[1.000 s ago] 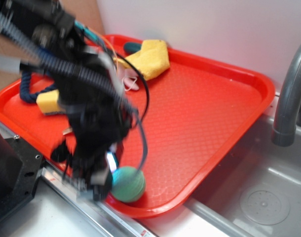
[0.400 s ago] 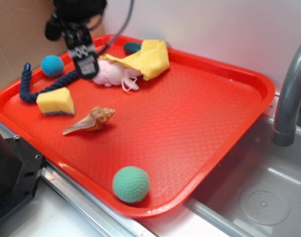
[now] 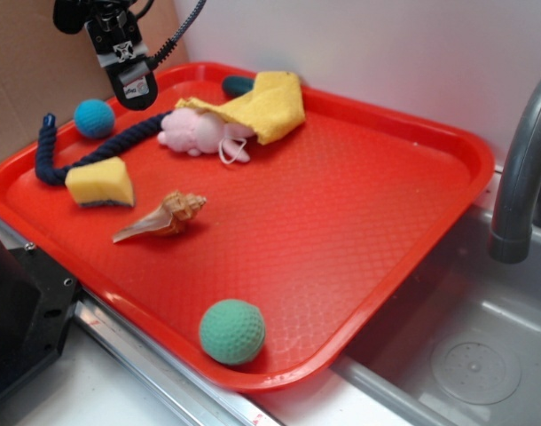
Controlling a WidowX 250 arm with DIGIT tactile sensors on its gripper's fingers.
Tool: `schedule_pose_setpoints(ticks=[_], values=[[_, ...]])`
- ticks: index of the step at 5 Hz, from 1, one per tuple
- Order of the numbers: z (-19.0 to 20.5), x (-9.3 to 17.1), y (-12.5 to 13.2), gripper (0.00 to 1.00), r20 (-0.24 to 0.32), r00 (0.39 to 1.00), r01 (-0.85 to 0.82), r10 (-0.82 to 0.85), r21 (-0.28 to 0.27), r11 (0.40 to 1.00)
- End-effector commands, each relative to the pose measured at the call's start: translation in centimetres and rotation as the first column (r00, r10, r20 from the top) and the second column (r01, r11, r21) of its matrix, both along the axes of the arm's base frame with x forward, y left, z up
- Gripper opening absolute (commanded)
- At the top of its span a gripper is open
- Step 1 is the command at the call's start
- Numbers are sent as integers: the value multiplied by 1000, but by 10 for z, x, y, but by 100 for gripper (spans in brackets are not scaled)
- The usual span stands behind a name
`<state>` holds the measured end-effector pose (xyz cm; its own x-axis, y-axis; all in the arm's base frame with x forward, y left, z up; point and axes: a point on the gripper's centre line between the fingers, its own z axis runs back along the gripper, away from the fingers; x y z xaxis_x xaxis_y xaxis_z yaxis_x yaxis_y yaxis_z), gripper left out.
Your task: Grab the green ball.
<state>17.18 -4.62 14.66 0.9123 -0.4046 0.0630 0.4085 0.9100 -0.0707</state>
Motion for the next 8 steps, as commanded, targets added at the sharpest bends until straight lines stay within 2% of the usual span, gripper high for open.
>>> schedule_pose_setpoints(ticks=[1, 2, 3, 4, 5, 6, 8], values=[[-49, -37, -71, 100, -21, 939, 342, -344, -57, 938], [-70, -54, -106, 100, -2, 882, 470, -472, -74, 879], [-83, -68, -119, 100, -20, 852, 520, -523, -85, 850], [-91, -74, -121, 100, -41, 848, 524, -529, -97, 846], [-95, -73, -111, 100, -38, 861, 502, -507, -101, 859], [-107, -73, -108, 100, -69, 859, 499, -508, -115, 859], [-120, -65, -112, 100, -96, 846, 515, -525, -111, 850]])
